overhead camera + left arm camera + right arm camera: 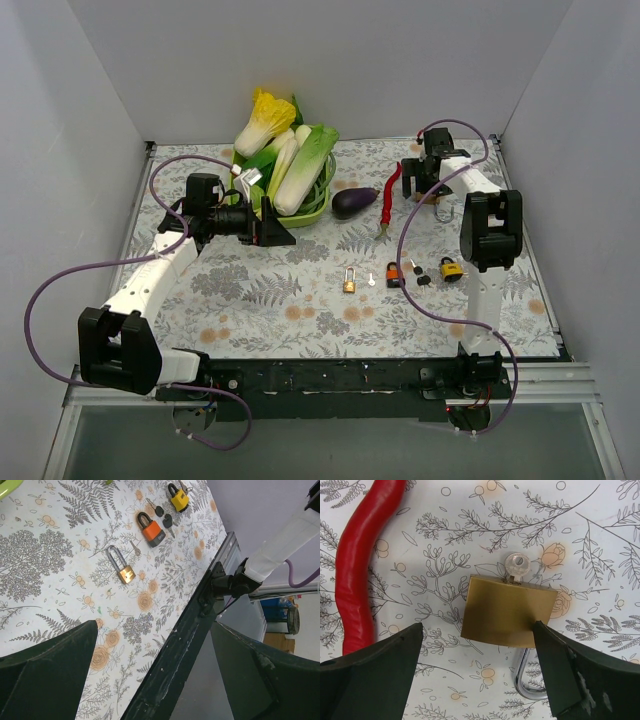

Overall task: Lock with the key
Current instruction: Pick up the lock from the center of the board.

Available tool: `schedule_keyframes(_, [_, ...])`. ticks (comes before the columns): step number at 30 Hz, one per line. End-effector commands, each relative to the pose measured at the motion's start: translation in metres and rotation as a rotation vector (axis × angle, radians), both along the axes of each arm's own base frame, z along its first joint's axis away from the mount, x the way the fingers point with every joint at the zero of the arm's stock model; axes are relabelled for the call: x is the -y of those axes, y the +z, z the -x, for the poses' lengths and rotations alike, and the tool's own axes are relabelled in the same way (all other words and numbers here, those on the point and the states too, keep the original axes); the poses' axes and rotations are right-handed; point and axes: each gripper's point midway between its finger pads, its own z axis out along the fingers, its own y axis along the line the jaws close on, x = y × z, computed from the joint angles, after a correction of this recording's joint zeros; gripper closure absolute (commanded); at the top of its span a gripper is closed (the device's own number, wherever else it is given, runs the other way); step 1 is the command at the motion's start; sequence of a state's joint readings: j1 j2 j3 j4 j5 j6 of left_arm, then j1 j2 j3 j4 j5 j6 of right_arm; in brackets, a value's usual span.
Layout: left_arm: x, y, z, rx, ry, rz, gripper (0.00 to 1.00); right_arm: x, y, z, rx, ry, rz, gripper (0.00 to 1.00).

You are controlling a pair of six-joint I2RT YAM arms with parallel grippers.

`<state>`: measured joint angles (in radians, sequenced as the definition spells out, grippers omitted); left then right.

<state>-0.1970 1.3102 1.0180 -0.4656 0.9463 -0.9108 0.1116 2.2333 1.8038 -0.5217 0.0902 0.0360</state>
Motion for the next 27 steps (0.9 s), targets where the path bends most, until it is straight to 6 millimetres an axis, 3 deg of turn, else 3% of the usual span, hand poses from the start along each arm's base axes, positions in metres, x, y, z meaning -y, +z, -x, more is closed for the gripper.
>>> schedule_keyframes(1, [-0.003,0.013,0.001,0.071,0.013,0.005,0.02,0.014,0.016,-0.017,0.074,-0.088,0.071,0.02])
schedule_keyframes(9, [-0.005,0.009,0.002,0.071,0.015,-0.003,0.02,0.027,0.027,-0.028,0.123,-0.123,0.098,0.02])
schedule_keyframes(16, [-0.005,0.01,-0.001,0.083,0.021,-0.015,0.02,0.027,0.001,-0.021,0.056,-0.111,0.064,0.02])
schedule_keyframes(27, [-0.009,0.011,-0.006,0.092,0.044,-0.048,0.02,0.02,-0.014,-0.021,0.028,-0.098,0.032,0.04])
